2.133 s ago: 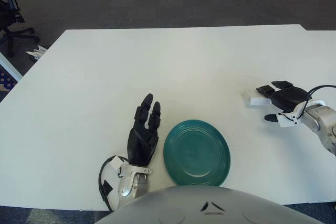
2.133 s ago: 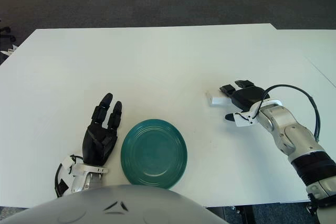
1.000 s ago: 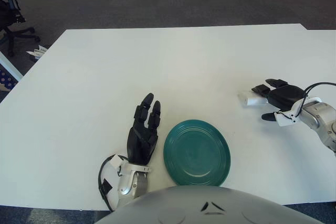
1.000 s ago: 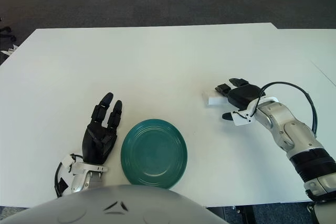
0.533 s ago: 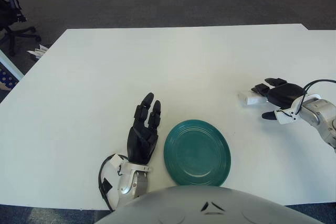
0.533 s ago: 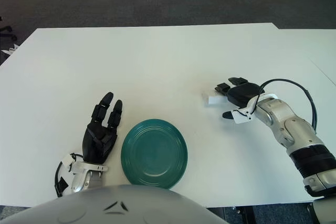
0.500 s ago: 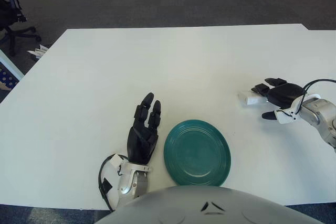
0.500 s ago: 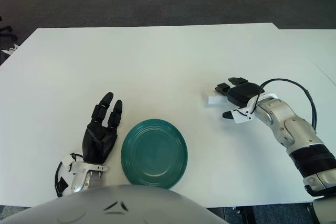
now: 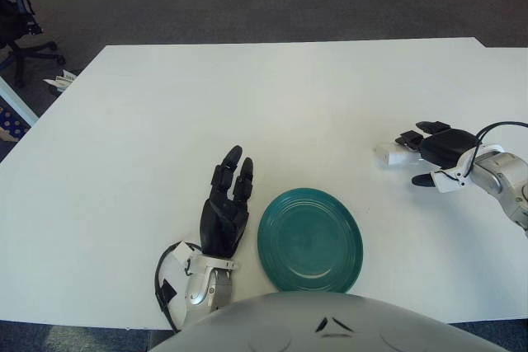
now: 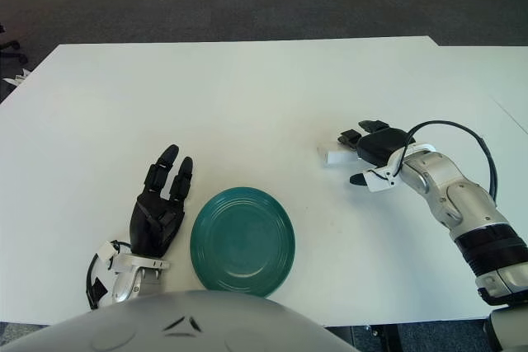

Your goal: Put the charger into the plate.

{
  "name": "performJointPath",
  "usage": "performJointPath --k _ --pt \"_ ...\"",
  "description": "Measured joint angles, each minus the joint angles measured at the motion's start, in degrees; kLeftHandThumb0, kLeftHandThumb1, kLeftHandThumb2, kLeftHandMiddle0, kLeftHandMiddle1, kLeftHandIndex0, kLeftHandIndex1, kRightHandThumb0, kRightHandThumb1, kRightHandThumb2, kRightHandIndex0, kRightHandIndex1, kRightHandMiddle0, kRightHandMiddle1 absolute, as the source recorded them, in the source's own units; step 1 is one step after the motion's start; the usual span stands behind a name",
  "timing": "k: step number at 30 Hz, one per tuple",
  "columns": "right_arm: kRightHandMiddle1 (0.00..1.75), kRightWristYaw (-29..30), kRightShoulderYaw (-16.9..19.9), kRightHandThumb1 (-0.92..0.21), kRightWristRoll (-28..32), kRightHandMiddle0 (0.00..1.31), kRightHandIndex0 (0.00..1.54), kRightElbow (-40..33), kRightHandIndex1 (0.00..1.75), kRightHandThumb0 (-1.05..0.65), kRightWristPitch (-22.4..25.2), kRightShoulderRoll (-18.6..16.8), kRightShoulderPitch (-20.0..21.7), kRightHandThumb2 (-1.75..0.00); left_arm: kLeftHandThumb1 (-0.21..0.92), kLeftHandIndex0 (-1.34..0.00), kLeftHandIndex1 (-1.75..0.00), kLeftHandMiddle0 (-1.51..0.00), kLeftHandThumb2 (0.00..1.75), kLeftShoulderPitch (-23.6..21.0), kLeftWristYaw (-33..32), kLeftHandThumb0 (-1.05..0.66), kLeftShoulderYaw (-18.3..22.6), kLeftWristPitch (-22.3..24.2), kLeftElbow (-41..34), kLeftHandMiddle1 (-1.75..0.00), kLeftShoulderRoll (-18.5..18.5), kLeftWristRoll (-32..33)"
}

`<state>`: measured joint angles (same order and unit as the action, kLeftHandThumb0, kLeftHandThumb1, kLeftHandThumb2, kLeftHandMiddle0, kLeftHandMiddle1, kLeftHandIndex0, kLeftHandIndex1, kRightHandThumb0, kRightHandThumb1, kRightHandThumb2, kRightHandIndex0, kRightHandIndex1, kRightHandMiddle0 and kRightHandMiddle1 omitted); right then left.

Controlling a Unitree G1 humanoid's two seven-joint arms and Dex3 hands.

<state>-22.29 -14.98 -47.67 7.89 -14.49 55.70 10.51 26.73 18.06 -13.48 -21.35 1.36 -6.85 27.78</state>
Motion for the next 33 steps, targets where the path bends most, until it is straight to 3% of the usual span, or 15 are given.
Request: performJointPath --k 33 --pt "0.51 -1.3 1.1 -0.92 1.6 0.0 0.24 0.0 0.0 -1.05 0.5 -0.6 3.6 -0.8 0.92 0.0 -0.44 -0.12 1.13 -0.1 0.0 -0.99 -0.1 -0.8 0.3 0.0 0.0 -0.7"
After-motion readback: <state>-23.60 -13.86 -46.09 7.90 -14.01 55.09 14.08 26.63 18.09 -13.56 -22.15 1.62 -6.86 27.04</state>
